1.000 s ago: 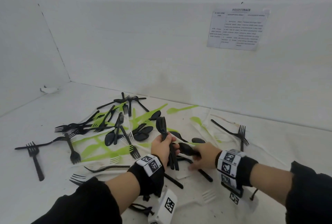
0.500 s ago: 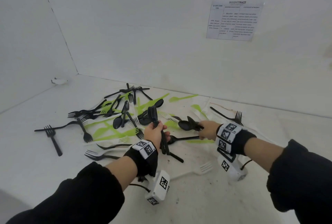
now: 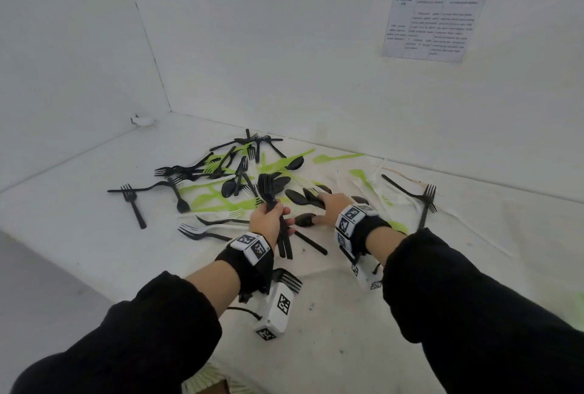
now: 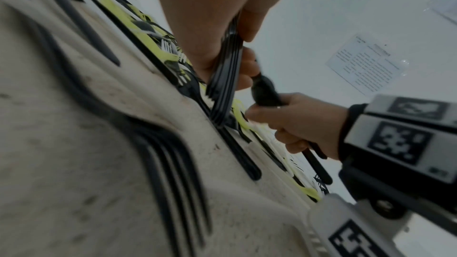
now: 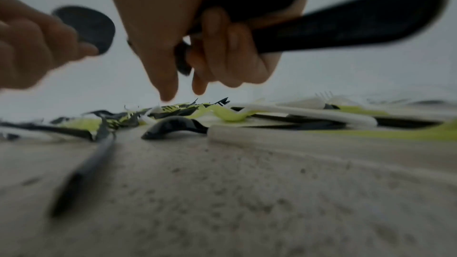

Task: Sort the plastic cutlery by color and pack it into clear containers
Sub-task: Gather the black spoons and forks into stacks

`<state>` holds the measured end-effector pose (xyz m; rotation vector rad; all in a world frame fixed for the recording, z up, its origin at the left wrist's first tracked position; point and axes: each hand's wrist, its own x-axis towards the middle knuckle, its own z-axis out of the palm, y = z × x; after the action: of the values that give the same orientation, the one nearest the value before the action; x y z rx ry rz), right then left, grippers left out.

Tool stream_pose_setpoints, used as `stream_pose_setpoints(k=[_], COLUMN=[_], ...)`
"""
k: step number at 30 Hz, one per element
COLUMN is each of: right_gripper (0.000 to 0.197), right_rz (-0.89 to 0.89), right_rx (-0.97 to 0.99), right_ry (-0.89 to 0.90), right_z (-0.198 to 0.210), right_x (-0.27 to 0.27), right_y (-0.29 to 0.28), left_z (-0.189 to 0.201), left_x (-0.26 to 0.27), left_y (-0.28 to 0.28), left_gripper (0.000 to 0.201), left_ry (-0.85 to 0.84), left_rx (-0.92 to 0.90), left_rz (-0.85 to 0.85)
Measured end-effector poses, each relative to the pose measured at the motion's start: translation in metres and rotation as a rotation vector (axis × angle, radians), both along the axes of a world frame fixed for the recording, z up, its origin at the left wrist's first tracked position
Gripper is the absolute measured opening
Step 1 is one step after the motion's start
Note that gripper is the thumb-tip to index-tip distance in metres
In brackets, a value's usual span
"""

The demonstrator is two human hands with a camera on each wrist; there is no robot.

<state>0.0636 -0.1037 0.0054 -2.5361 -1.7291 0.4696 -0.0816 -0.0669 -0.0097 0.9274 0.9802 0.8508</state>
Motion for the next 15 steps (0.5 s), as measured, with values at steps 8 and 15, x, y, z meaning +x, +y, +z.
stream_pose_setpoints(k=[8,15], right_gripper=[0.026,0.033], right_rz=[0.051,-0.061], right_rx=[-0.063,0.291], right_ry=[-0.107,0.171], right_z=[-0.010,0.031], right_x=[0.010,-0.025], right_y=[0.010,0.013], left_z=[-0.011,-0.004], left_x=[-0.037,-0.033], left_y=[-0.011,0.000], left_gripper=[0.017,0.017], left_ry=[-0.005,-0.060], left_rx=[-0.035,-0.051], left_rz=[0.075,0.044])
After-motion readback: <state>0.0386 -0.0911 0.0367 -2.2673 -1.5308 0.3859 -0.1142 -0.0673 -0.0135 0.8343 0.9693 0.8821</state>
